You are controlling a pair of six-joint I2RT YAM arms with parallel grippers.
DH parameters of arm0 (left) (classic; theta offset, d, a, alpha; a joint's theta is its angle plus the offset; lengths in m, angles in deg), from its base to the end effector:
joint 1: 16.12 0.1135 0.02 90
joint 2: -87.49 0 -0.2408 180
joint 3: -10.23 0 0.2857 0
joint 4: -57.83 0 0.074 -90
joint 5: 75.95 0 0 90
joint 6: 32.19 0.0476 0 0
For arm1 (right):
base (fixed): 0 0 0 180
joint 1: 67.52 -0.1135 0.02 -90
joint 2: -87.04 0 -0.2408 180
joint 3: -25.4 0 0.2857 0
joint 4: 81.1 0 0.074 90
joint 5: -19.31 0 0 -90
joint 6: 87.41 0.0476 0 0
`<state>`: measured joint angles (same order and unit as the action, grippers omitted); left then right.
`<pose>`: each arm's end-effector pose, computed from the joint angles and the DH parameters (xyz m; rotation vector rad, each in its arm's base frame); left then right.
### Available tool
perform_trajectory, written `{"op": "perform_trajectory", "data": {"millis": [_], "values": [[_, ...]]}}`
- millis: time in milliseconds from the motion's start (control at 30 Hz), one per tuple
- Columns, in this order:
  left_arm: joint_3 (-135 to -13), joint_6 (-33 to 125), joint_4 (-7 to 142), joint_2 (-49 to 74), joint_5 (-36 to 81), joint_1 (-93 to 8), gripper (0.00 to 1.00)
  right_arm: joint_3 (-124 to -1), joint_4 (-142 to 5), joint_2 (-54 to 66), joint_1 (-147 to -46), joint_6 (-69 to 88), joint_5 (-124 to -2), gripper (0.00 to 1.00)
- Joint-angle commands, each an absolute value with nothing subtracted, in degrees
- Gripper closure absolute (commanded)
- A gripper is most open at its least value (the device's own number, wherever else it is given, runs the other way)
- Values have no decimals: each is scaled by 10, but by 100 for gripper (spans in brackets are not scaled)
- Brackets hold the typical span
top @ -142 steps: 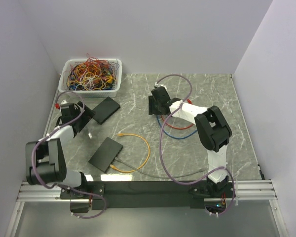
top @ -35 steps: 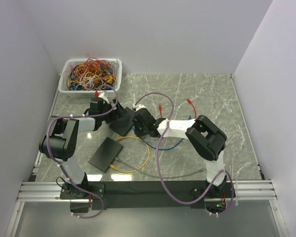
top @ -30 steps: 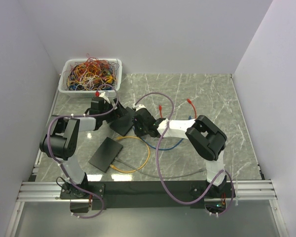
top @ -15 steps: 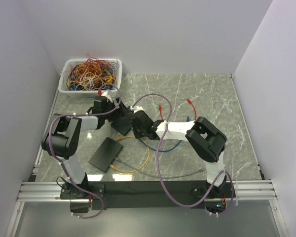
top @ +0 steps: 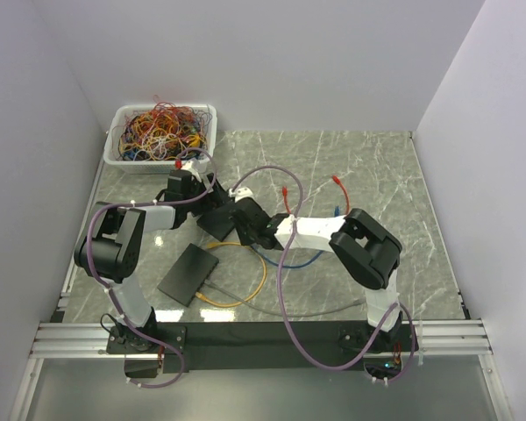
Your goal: Insert the plug into the switch port
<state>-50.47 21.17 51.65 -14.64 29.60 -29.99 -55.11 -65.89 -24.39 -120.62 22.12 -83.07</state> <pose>0.3685 -0.1041 0.0907 -0.2904 2.2543 -0.7809 0.2703 0.3430 0.1040 -0.5875 2.3077 0.3595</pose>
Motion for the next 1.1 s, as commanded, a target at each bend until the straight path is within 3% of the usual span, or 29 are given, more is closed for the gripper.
{"op": "perform_trajectory", "data": {"millis": [0, 1067], "values": [[-504, 225, 558, -162, 289, -305, 9, -581, -673, -221, -1226, 203, -839, 100], [-504, 235, 573, -153, 283, -307, 9, -605, -646, -266, -1237, 203, -826, 100]]}}
